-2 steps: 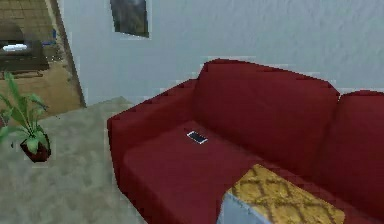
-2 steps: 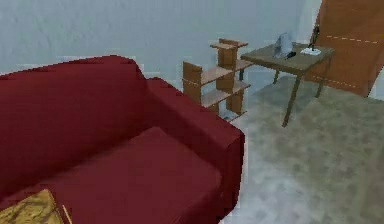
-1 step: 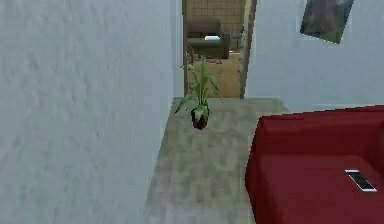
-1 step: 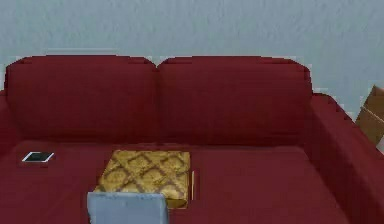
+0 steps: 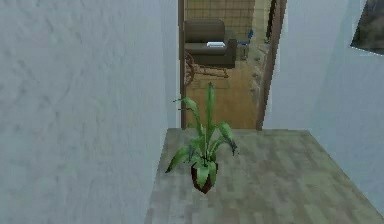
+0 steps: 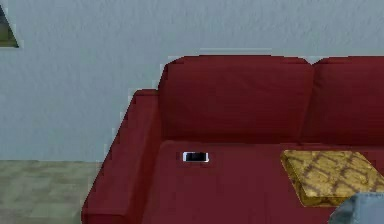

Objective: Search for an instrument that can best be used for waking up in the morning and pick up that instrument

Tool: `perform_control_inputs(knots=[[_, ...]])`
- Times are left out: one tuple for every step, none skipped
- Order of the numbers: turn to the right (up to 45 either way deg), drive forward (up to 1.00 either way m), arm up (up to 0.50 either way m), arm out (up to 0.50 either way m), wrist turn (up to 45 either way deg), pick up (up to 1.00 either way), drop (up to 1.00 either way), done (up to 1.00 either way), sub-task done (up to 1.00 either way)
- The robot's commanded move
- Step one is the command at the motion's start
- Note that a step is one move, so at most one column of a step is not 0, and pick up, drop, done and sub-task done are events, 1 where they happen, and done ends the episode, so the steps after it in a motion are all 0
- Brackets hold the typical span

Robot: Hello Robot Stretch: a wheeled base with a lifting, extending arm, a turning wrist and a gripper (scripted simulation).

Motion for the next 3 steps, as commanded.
perform_control_inputs(knots=[[-6.0,0.00,0.00,0.00,0.0,0.00,0.00,0.00,0.00],[0.0,0.50,0.00,0.00,0.0,0.00,0.00,0.00,0.00],[45.0,0.00,0.00,0.00,0.0,0.00,0.00,0.00,0.00]])
